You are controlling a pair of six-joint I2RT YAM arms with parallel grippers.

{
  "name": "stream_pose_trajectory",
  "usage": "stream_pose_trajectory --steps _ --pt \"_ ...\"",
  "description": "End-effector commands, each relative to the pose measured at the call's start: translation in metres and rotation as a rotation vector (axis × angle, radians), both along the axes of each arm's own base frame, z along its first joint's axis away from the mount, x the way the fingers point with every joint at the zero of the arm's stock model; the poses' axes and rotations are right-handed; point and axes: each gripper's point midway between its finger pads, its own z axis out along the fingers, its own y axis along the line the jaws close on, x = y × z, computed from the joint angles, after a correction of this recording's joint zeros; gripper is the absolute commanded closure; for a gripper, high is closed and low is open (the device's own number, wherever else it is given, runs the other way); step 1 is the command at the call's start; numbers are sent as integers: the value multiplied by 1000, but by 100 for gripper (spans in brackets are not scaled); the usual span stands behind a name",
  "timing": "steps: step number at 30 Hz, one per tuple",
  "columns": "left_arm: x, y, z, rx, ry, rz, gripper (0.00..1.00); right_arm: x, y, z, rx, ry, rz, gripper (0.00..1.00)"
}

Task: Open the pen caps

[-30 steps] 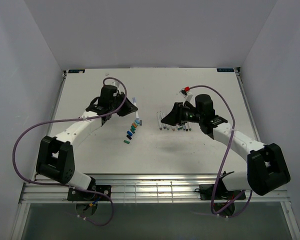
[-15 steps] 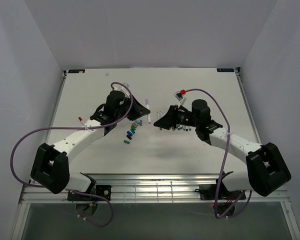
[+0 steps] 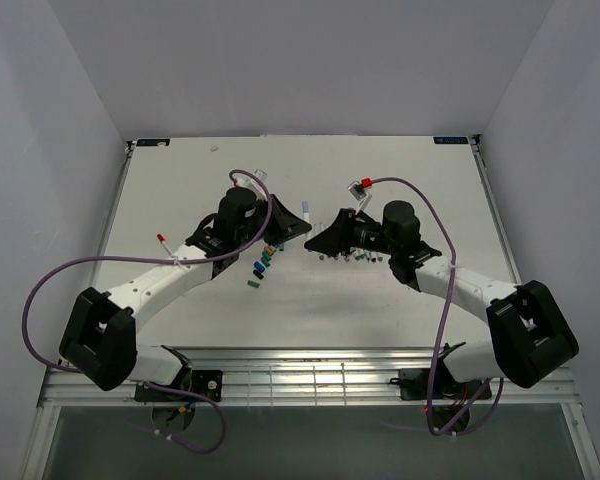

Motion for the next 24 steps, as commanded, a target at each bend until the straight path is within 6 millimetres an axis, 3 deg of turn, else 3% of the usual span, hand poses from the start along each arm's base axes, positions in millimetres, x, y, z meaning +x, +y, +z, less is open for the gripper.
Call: stream_pose_trajectory --steps 1,6,12,15,16,18,19,20,23,24 --pt "-9 -5 17 -55 -37 -21 100 2 5 5 36 -24 6 47" --pt "-13 -7 17 -60 -34 -23 100 2 7 -1 37 -10 8 49" --pt "-17 -11 15 -70 -25 -28 100 3 10 -3 57 6 16 61" --pt "-18 -14 14 -72 -24 -34 100 2 11 -3 71 14 27 74" --pt "-18 -14 14 -71 -25 -36 100 1 11 -3 77 13 30 88" --pt "-16 -14 15 -60 -43 -42 100 -1 12 -5 82 26 40 92" --pt "-16 -13 13 -46 -46 -37 93 -2 11 -6 79 31 41 92" --pt "-14 -11 15 -34 -53 -28 66 -4 11 -7 75 37 44 92" --pt "-7 -3 19 23 -93 7 33 -11 8 -8 67 48 57 92" --pt "-6 -1 20 37 -98 13 29 -14 8 -9 63 48 67 92"
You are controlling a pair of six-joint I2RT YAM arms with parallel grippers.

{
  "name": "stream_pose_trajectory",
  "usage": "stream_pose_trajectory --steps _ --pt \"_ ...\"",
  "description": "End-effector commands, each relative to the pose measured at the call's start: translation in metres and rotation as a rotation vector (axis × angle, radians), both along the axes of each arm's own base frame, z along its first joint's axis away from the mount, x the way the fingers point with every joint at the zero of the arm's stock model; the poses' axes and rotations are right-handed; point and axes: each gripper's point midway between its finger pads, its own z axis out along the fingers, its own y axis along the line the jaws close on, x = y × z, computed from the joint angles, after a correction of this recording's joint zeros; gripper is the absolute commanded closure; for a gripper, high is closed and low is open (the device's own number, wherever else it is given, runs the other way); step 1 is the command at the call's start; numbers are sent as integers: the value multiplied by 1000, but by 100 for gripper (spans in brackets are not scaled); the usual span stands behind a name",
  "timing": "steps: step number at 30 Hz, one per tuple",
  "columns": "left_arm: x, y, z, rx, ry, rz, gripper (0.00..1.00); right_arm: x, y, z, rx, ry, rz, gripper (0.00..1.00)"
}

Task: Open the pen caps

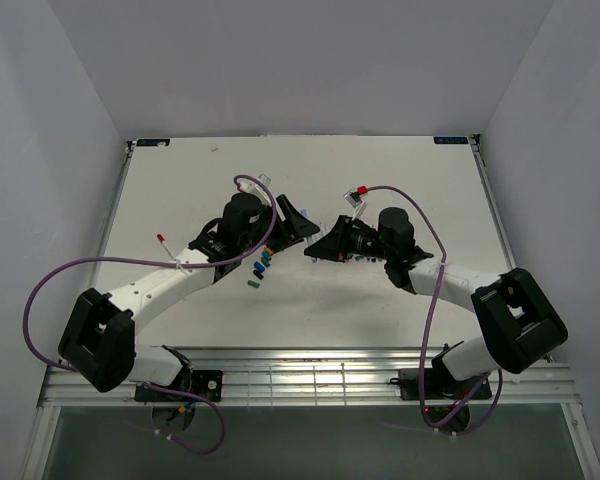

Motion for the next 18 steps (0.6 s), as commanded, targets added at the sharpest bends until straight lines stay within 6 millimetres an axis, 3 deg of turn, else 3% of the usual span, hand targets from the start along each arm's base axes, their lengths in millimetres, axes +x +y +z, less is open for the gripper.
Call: stream_pose_trajectory --steps 1,6,18 --pt "7 8 27 36 -92 37 28 -16 0 14 30 -50 58 92" --pt "11 9 34 45 -112 48 27 -26 -3 23 43 -76 74 92" --pt "11 13 36 59 -123 63 42 -37 -7 14 34 -61 94 92"
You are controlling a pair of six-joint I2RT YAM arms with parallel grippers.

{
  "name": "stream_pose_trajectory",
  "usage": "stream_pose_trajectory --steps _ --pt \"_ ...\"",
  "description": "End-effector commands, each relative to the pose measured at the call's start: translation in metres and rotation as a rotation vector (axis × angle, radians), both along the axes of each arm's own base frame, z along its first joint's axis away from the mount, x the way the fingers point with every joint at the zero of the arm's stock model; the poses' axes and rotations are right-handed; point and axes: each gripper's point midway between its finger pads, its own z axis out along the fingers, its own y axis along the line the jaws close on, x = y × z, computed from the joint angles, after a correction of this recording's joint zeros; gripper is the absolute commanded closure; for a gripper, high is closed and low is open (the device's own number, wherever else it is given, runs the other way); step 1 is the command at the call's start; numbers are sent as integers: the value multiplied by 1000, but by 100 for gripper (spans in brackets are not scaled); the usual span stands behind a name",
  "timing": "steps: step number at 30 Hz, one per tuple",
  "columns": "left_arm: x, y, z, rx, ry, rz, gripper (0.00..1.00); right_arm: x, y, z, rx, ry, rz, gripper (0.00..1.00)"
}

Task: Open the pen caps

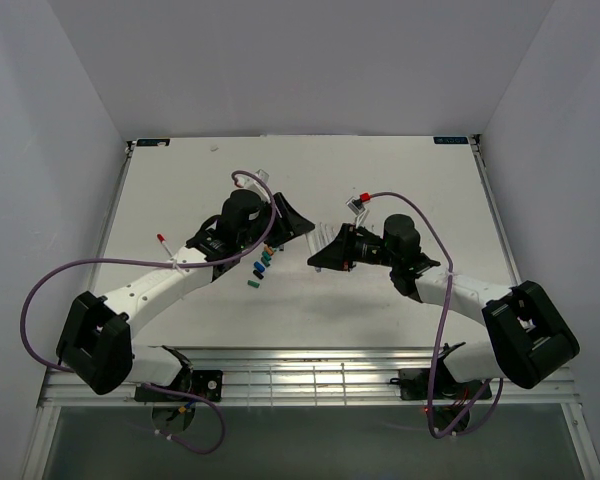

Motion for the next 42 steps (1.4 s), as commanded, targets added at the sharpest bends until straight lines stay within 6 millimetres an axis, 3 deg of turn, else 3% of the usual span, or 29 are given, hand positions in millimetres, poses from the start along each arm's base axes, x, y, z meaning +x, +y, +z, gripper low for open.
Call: stream_pose_trajectory --steps 1,11,19,23,24,25,26,27,28,29,30,31,32,34,38,40,41,42 --pt "2 4 30 -15 -73 16 44 -8 1 12 30 -59 30 92" --pt "3 3 31 -11 -77 13 65 -9 3 12 32 -59 40 92" --pt "5 4 24 12 -48 22 100 -4 7 5 15 -53 43 92" --pt "12 8 17 61 -11 57 100 12 7 -16 -195 -112 -52 92" --pt "14 9 16 74 -1 72 100 32 6 -10 -263 -208 -128 92" --pt "17 14 7 111 26 98 100 31 -3 -29 -376 -170 -151 92" --pt "20 12 15 108 20 105 100 30 -3 -32 -431 -193 -163 92" --pt "26 16 13 130 24 138 100 46 -14 -36 -526 -230 -266 92" --pt "30 21 2 173 55 167 100 48 -25 -43 -646 -260 -289 92" --pt "34 21 2 185 62 182 100 46 -25 -46 -721 -301 -307 92" --pt "40 20 12 182 51 195 100 59 -40 -47 -822 -343 -408 92" --pt "42 22 8 204 69 207 100 64 -45 -47 -893 -382 -430 92" --pt "48 23 4 225 72 228 100 57 -51 -56 -983 -394 -423 92" --pt "57 24 10 222 62 249 100 64 -70 -59 -1111 -431 -500 92" --pt "69 28 12 230 21 250 100 59 -75 -62 -1146 -463 -475 92" --pt "70 28 18 197 -38 224 100 49 -51 -60 -1008 -459 -357 92" --pt "70 30 21 187 -60 217 100 46 -49 -66 -964 -430 -321 92" --pt "67 32 28 172 -85 205 100 33 -25 -62 -821 -404 -210 92"
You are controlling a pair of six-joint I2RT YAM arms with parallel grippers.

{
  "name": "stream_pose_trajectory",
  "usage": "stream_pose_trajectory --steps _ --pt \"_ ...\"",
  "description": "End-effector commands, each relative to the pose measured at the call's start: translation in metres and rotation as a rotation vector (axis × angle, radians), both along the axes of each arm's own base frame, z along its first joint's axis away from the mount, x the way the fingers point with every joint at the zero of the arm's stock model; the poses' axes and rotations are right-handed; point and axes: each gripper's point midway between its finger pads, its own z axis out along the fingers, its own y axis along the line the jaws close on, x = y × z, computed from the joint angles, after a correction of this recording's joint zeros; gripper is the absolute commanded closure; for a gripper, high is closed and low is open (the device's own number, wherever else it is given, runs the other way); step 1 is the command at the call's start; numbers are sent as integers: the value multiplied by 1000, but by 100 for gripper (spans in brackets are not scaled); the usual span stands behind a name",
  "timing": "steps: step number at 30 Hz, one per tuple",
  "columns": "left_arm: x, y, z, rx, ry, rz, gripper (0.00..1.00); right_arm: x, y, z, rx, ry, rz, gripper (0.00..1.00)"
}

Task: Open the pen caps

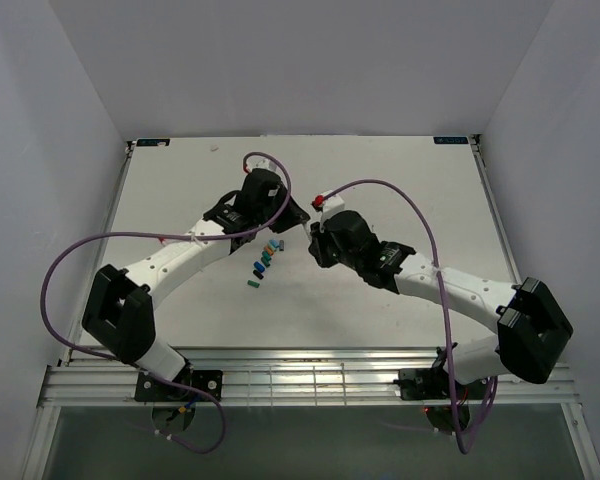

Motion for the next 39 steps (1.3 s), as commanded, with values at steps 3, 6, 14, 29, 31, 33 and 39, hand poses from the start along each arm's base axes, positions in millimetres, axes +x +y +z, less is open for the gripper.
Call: stream_pose_trajectory --steps 3,6,14,29,31,33,39 --pt "20 40 42 -25 -219 63 100 -51 14 -9 235 197 364 92" --pt "13 46 50 -52 -276 59 100 -79 21 9 463 343 530 92" --pt "0 74 53 -49 -310 151 100 -87 18 34 686 434 646 92" --pt "-86 121 -40 18 39 237 100 41 -122 -13 127 198 -157 92" --pt "-104 124 -61 4 102 231 100 52 -142 -19 125 211 -215 92" --pt "-113 126 -75 9 141 232 100 63 -154 -29 107 224 -249 92" --pt "-120 125 -108 27 232 238 100 90 -184 -48 139 299 -307 92"
